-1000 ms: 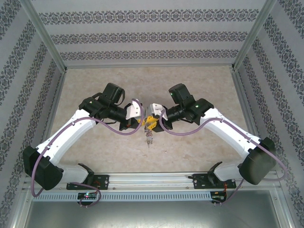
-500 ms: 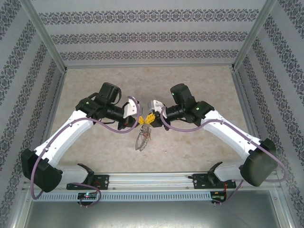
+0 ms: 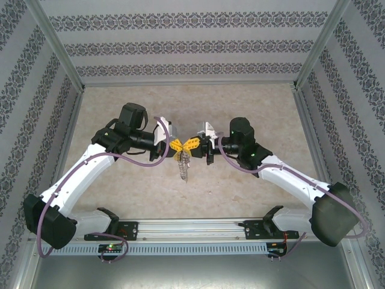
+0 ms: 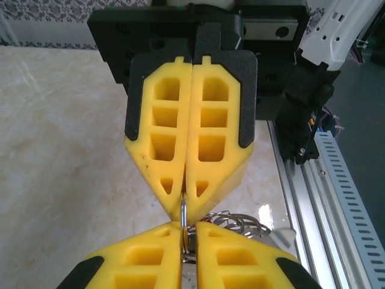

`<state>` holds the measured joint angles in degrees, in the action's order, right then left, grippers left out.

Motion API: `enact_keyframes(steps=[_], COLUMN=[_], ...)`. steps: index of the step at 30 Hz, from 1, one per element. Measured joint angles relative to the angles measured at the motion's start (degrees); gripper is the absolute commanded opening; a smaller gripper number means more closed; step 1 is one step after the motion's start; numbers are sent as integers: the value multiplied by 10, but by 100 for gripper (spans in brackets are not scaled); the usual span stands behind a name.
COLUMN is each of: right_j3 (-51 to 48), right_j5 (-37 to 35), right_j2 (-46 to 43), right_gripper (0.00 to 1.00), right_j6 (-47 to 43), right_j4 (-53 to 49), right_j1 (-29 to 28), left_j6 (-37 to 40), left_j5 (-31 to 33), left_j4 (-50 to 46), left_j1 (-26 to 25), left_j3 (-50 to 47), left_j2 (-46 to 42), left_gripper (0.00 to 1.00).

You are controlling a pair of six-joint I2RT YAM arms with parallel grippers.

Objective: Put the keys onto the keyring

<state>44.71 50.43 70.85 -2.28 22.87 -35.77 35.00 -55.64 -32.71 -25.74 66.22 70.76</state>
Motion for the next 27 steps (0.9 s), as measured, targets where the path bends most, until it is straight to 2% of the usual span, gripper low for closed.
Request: enact_keyframes(steps=[3, 5, 9, 10, 14, 18, 22, 27], right_j3=[-24, -33, -35, -31, 20, 95, 169, 217], right_j5=[-14, -22, -17, -8, 31, 41, 36, 19], right_j2=[1, 5, 10, 9, 6, -4, 2, 36], right_gripper=[0, 0, 0, 3, 23, 35, 38, 37], right_j6=[46, 67, 70, 54, -49, -191, -318, -395], right_j4=[70, 106, 120, 104, -41, -219, -376, -483], right_j1=[0, -3, -5, -3, 10, 22, 23, 15], left_j6=[-9, -17, -23, -23, -11, 10, 30, 44], left_j5=[1, 3, 6, 6, 10, 19, 21, 21], left_j4=[15, 26, 29, 25, -7, -54, -89, -109], left_j1=[3, 4, 7, 7, 2, 0, -1, -1], left_j3=[0, -4, -7, -7, -2, 15, 34, 42], left_j2=[-1, -4, -12, -12, -9, 0, 14, 25], left_gripper=[12, 0, 0, 0, 0, 0, 0, 0])
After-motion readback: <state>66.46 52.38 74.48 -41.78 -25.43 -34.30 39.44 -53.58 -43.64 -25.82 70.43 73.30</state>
